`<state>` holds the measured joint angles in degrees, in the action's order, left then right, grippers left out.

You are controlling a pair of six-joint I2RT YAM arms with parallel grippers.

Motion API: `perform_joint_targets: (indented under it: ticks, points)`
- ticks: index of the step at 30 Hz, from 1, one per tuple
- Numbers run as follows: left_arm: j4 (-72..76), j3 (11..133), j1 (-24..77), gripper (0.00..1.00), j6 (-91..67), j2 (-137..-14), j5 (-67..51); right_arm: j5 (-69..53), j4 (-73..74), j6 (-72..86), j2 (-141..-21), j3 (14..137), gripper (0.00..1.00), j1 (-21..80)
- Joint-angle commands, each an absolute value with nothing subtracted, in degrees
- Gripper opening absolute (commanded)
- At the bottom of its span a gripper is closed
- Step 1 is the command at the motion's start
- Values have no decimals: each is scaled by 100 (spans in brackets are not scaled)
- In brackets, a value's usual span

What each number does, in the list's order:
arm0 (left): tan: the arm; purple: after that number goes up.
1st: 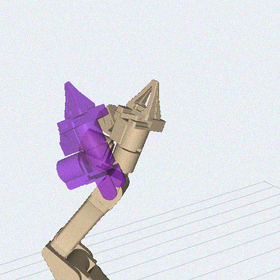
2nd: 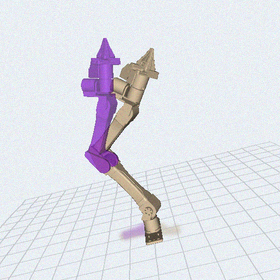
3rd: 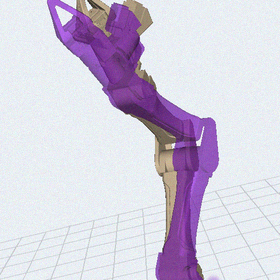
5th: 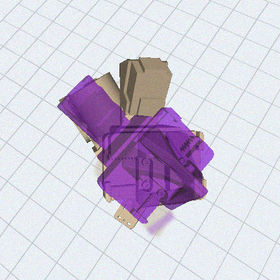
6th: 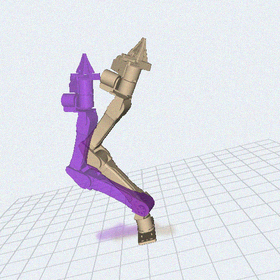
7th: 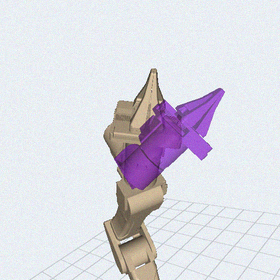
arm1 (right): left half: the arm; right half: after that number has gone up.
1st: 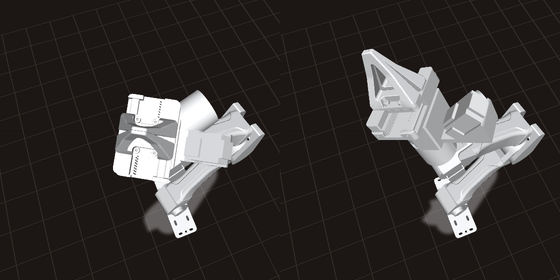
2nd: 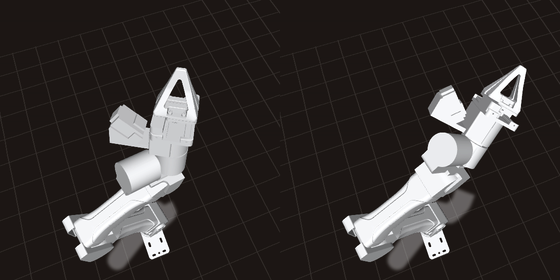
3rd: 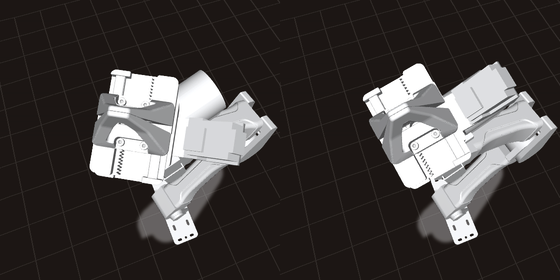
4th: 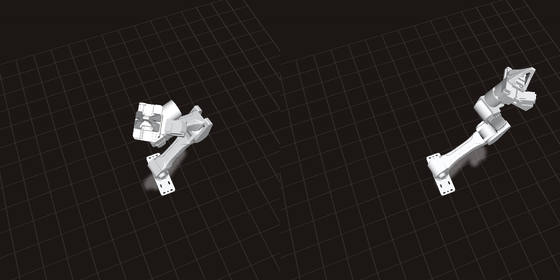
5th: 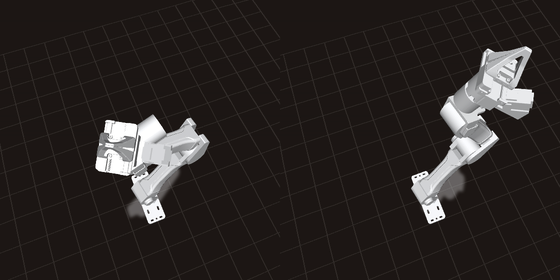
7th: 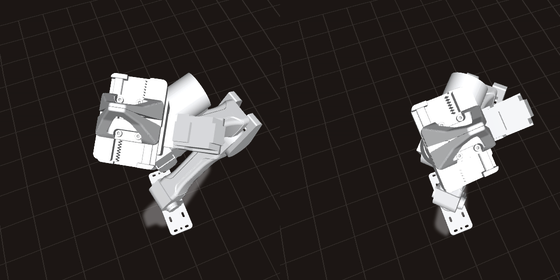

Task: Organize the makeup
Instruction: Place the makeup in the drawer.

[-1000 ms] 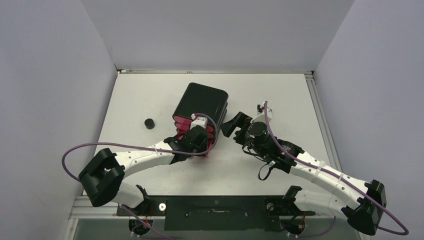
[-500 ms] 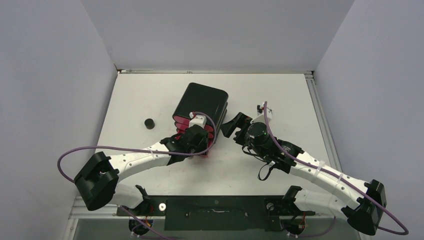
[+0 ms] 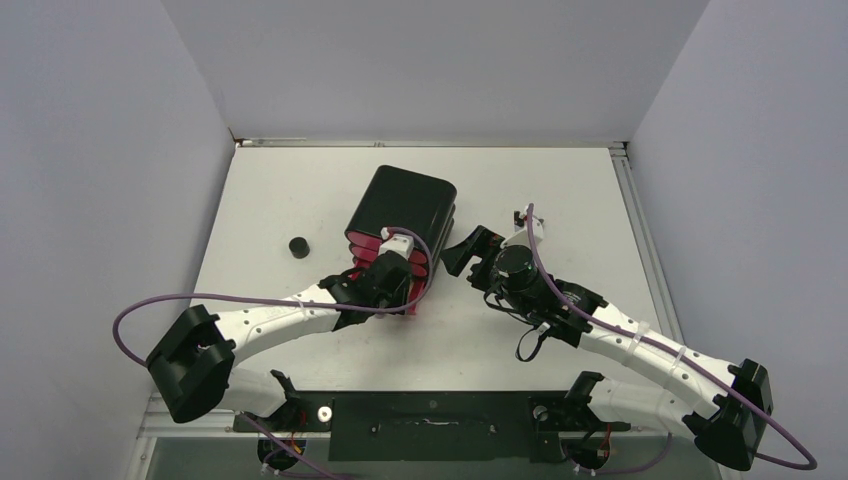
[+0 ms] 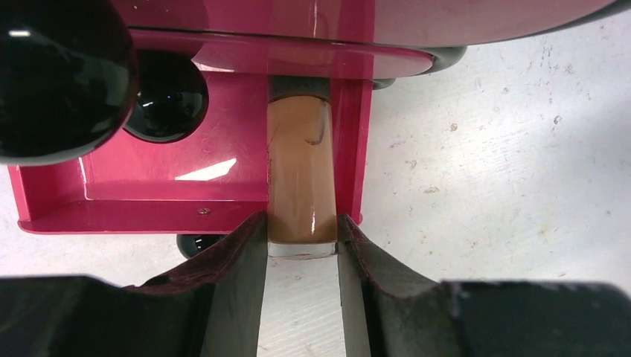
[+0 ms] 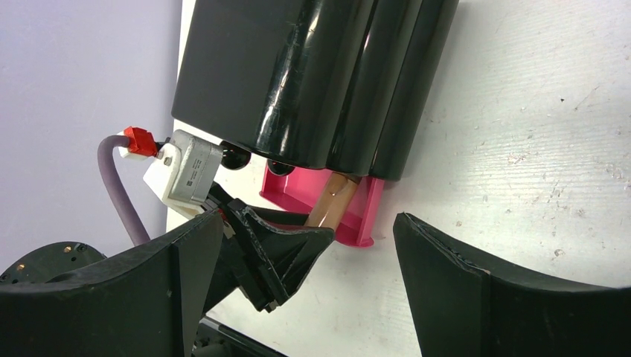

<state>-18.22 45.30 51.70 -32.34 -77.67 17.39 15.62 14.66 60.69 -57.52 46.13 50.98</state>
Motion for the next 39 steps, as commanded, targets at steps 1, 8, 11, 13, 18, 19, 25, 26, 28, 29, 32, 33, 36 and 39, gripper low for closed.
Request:
perform_joint_targets:
  ticks: [1, 8, 11, 13, 18, 19, 25, 26, 28, 29, 32, 33, 36, 39]
  points:
    - [-1529, 4572, 5186, 20, -3210, -7797, 1611, 1662, 1387, 6080, -5672, 4580, 82, 5054]
    - [-1231, 4710, 5181, 13, -3336, -8109, 1912, 1671, 1410, 6065, -5674, 4587, 82, 5048]
    - [-1210, 4758, 5180, 12, -3414, -8222, 2122, 1681, 1415, 6056, -5661, 4592, 82, 5042]
    - [-1088, 4727, 5184, 13, -3423, -8260, 2143, 1679, 1423, 6064, -5663, 4588, 82, 5037]
    - [-965, 4596, 5187, 24, -3469, -8252, 2122, 1674, 1425, 6065, -5666, 4597, 82, 5038]
    - [-959, 4568, 5186, 27, -3478, -8214, 2110, 1679, 1434, 6064, -5661, 4592, 82, 5044]
    - [-934, 4445, 5186, 48, -3461, -7825, 1986, 1732, 1438, 6026, -5685, 4575, 82, 5027]
    - [-945, 4447, 5186, 49, -3437, -7756, 1953, 1755, 1456, 6003, -5689, 4579, 82, 5020]
    - [-1021, 4445, 5192, 51, -3430, -7634, 1916, 1867, 1505, 5951, -5687, 4600, 83, 5003]
    - [-1056, 4447, 5192, 51, -3430, -7558, 1904, 1944, 1556, 5894, -5689, 4624, 83, 4984]
    - [-1107, 4426, 5193, 54, -3402, -7296, 1819, 2329, 1841, 5747, -5670, 4740, 87, 4907]
    - [-1107, 4413, 5190, 56, -3380, -7202, 1758, 2469, 1936, 5695, -5657, 4772, 89, 4861]
    - [-1185, 4374, 5195, 57, -3332, -6917, 1627, 2851, 2154, 5518, -5611, 4849, 92, 4729]
    - [-1283, 4277, 5187, 58, -3340, -6645, 1507, 3073, 2265, 5287, -5533, 4860, 94, 4471]
